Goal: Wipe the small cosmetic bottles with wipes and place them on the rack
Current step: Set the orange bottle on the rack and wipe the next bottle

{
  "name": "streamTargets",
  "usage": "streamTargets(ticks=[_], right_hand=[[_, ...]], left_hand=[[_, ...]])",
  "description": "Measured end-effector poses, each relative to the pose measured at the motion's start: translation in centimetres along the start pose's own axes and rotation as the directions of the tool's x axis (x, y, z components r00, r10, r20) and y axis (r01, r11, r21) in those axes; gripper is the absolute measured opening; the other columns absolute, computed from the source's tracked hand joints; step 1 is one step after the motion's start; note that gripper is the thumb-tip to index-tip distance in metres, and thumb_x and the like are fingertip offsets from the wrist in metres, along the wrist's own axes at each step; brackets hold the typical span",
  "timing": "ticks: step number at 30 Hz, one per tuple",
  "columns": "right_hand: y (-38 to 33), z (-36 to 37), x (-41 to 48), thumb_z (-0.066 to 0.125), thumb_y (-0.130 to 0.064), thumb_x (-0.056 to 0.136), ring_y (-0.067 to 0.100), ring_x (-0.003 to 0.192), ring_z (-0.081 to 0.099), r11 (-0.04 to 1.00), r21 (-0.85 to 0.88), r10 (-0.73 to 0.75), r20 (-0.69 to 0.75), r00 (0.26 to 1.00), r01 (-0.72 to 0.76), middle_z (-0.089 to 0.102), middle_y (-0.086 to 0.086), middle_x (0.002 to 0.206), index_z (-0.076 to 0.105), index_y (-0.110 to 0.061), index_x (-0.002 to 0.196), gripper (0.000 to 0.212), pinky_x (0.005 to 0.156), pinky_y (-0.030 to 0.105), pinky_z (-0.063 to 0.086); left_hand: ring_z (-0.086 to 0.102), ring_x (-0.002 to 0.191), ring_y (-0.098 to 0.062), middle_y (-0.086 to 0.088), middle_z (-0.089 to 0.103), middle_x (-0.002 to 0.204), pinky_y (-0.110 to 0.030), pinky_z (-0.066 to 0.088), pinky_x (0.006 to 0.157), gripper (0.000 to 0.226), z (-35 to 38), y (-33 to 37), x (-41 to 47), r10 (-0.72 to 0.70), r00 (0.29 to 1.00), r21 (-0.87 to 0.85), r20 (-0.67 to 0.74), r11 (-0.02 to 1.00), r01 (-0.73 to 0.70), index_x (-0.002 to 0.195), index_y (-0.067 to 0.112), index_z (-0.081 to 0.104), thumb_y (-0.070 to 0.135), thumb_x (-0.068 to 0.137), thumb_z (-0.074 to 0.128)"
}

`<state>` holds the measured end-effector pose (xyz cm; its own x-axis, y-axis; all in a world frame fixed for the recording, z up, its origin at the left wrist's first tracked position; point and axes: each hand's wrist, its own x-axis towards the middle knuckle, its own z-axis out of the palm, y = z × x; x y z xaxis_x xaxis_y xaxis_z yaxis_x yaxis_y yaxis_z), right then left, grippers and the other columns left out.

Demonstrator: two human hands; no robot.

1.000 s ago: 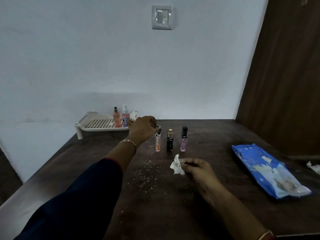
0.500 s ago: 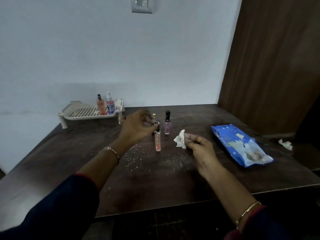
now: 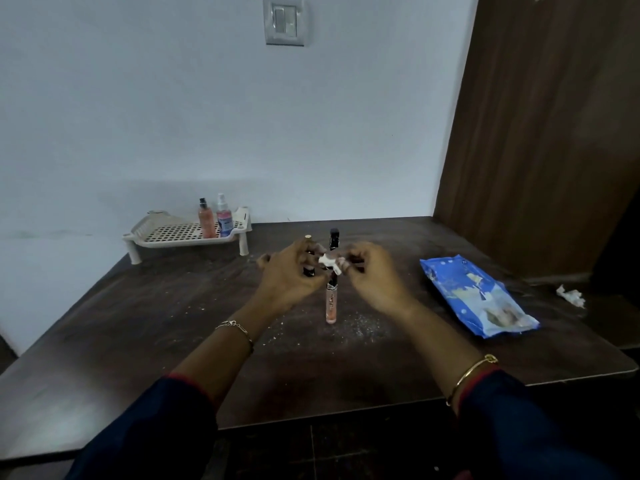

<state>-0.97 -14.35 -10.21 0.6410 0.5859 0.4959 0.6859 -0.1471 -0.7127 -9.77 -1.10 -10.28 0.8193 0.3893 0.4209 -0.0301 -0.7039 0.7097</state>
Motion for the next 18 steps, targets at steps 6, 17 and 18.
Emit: streamTargets(ticks=[6,17,18], right_hand=[[0.5,-0.4,0.2,0.063,-0.004,0.085,0.004,0.090,0.054,0.911,-0.346,-0.194,0.125,0.973,0.226,0.066,-0.004,0.102,0.069,-0.016,0.106,0.025,0.081,0.017,0.039],[0.4,-0.3,0.1,0.072,-0.003,0.076,0.001,0.072,0.050,0.867,-0.419,-0.273,0.056,0.960,0.271,0.068,-0.002,0.084,0.072,-0.015,0.085,0.016,0.064,0.004,0.029],[0.4,-0.4,0.2,0.071,-0.002,0.075,0.003,0.072,0.051,0.868,-0.419,-0.266,0.062,0.962,0.267,0.067,-0.002,0.083,0.071,-0.016,0.084,0.016,0.063,0.006,0.030]], left_hand=[[0.068,0.087,-0.005,0.008,0.072,0.089,-0.040,0.052,0.091,0.043,-0.1,-1.1,0.3,-0.003,0.999,-0.094,0.046,0.996,0.008,0.106,0.032,0.057,0.020,0.070,0.078],[0.060,0.084,-0.004,0.017,0.061,0.088,0.005,0.038,0.075,0.036,-1.0,0.0,0.8,0.007,0.985,0.009,0.173,1.000,-0.009,0.107,0.017,0.061,0.012,0.074,0.076],[0.056,0.080,0.001,0.016,0.060,0.089,0.012,0.028,0.069,0.035,-1.0,0.2,0.8,0.010,0.983,0.042,0.182,0.999,-0.018,0.107,0.017,0.061,0.013,0.075,0.075]])
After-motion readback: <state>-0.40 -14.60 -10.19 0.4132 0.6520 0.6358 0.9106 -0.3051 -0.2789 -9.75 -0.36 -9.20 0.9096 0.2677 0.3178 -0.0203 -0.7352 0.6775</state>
